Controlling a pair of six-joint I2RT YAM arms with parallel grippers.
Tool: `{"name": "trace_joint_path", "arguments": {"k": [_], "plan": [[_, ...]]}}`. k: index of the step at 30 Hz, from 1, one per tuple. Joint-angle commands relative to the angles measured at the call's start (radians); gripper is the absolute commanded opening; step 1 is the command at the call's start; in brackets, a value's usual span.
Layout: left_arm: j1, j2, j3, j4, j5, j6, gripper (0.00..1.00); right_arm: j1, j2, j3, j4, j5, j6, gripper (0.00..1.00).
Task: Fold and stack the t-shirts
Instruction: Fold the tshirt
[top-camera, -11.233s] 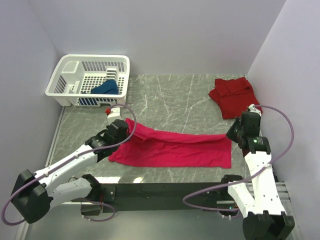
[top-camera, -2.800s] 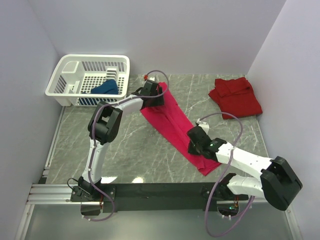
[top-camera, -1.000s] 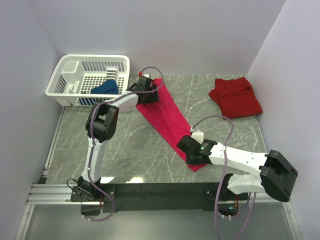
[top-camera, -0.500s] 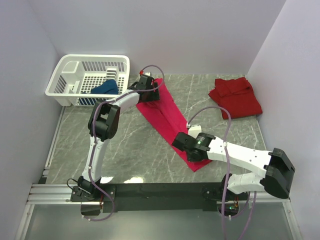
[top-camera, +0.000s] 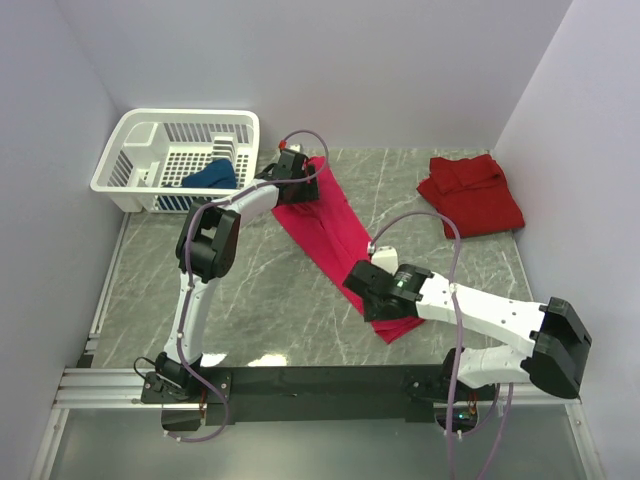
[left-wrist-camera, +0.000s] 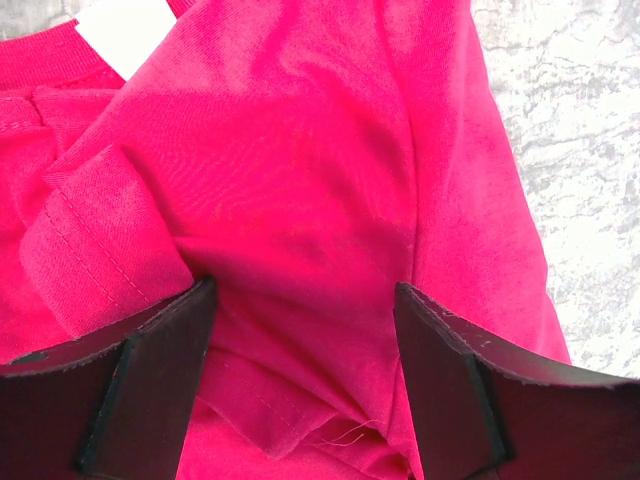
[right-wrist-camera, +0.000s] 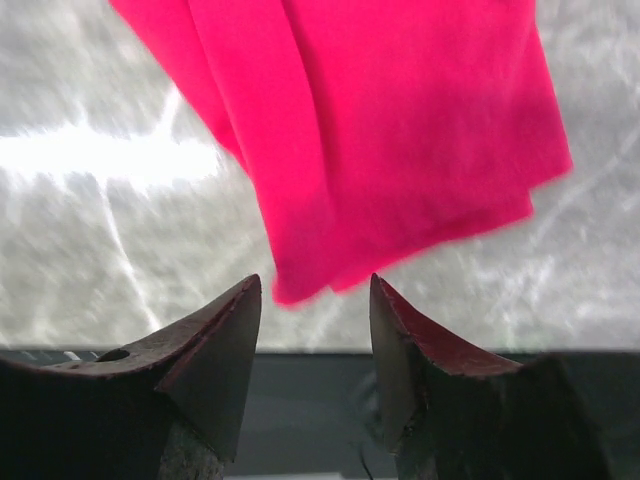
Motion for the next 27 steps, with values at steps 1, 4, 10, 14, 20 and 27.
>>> {"name": "trace_joint_path", "arguments": {"k": [1,4,10,14,20,27], "plan": [[0.009,-0.043,-0.011,-0.006,-0.038,0.01,0.78,-0.061,-0.008,0.023,0.142,0.014,-0.043,0.55],[0.009,-0.055,-0.016,-0.019,-0.05,0.009,0.79,-0.133,-0.001,0.006,0.241,0.011,-0.08,0.55],[0.01,-0.069,-0.03,-0.026,-0.063,0.007,0.8,-0.271,0.001,-0.061,0.4,-0.029,-0.153,0.55],[0.012,-0.009,0.029,-0.041,-0.044,0.01,0.8,-0.284,0.074,-0.126,0.455,-0.055,-0.153,0.54],[0.012,0.029,0.084,-0.009,-0.003,0.024,0.8,-0.264,0.127,-0.192,0.5,-0.112,-0.095,0.53],[0.011,0.109,0.179,0.039,0.098,0.041,0.8,-0.186,0.168,-0.206,0.506,-0.149,-0.031,0.53]]}}
